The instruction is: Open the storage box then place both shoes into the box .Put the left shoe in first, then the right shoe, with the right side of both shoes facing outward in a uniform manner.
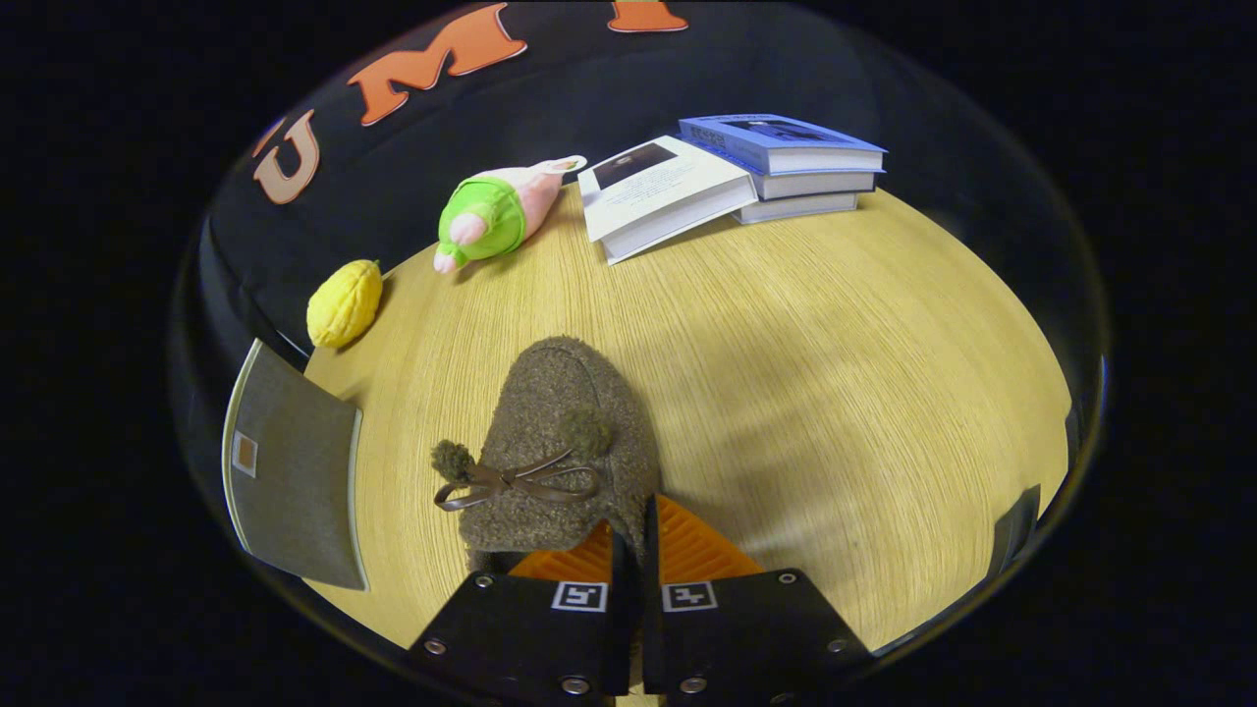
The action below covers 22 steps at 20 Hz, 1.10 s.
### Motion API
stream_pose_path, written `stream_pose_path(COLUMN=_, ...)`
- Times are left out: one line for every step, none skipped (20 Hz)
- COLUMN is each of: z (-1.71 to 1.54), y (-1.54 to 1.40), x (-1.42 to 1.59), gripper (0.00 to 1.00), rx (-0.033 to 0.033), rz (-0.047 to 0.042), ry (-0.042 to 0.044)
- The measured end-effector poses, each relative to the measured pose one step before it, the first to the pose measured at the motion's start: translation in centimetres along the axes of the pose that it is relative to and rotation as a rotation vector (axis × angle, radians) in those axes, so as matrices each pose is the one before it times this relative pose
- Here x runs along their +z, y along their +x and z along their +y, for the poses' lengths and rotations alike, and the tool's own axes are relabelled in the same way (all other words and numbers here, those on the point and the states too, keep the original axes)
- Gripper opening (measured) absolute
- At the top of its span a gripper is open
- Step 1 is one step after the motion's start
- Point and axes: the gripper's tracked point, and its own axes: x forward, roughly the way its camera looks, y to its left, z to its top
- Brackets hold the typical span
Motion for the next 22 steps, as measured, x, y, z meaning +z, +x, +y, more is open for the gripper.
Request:
stream_pose_path(z=0.369, y=-0.184, x=-0.039, gripper=0.05, rx=0.01211, rz=0.00552, ry=0.01211)
stream_pose_path(z=0.745, y=-0.254, x=0.039, gripper=0.05, rx=0.0275, rz=0.00918, ry=0.00991)
stream_pose_path(z=0.892, y=-0.422, x=-0.242, gripper=0.05, rx=0.0307, rz=0.01223, ry=0.01751)
stream_pose_path(z=0.898, y=-0.38, x=0.03, gripper=0.05, rx=0.02751, rz=0.00784, ry=0.00881)
stream_pose_path(z=0.668, y=-0.386, x=0.219, gripper=0.05, rx=0.01159, rz=-0.00382, ry=-0.00242)
stream_pose_path(z=0.671, y=-0.493, x=0.332, gripper=0.05, rx=0.00477, rz=-0.01035, ry=-0.00873)
stream_pose_path(z=0.805, y=-0.458, x=0.38, gripper=0.05, rx=0.00494, rz=-0.0117, ry=-0.00782)
stream_pose_path(z=0.864, y=-0.535, x=0.395, gripper=0.05, rx=0.01126, rz=-0.00945, ry=-0.00527)
stream_pose_path(z=0.995, y=-0.469, x=0.447, gripper=0.05, rx=0.0133, rz=-0.01098, ry=-0.00197)
stream_pose_path(z=1.057, y=-0.498, x=0.415, gripper=0.05, rx=0.01286, rz=-0.01044, ry=-0.00774)
stream_pose_path(z=1.073, y=-0.461, x=0.387, gripper=0.05, rx=0.01211, rz=-0.01075, ry=-0.0129)
stream_pose_path(z=1.138, y=-0.41, x=0.288, gripper=0.05, rx=0.01388, rz=-0.00997, ry=-0.01575)
stream_pose_path(z=1.289, y=-0.328, x=0.123, gripper=0.05, rx=0.01634, rz=-0.00487, ry=-0.00939)
stream_pose_path(z=1.416, y=-0.305, x=-0.024, gripper=0.05, rx=0.02112, rz=0.00079, ry=-0.00808)
stream_pose_path(z=1.511, y=-0.345, x=0.045, gripper=0.05, rx=0.02335, rz=0.00022, ry=-0.00811)
stream_pose_path(z=1.508, y=-0.245, x=0.135, gripper=0.05, rx=0.02223, rz=0.00188, ry=-0.00972)
stream_pose_path(z=1.601, y=-0.373, x=0.19, gripper=0.05, rx=0.02156, rz=-0.00431, ry=-0.00746)
stream_pose_path(z=1.657, y=-0.206, x=0.308, gripper=0.05, rx=0.01931, rz=-0.00606, ry=-0.0152)
stream_pose_path(z=1.375, y=-0.229, x=0.454, gripper=0.05, rx=0.01518, rz=-0.01115, ry=-0.01097)
stream_pose_path(z=1.504, y=-0.078, x=0.374, gripper=0.05, rx=0.01238, rz=-0.00892, ry=-0.01536)
stream_pose_path(z=1.467, y=-0.144, x=0.279, gripper=0.04, rx=0.01221, rz=-0.00713, ry=-0.00638)
stream_pose_path(z=1.526, y=-0.001, x=0.141, gripper=0.05, rx=0.01801, rz=0.00072, ry=-0.00583)
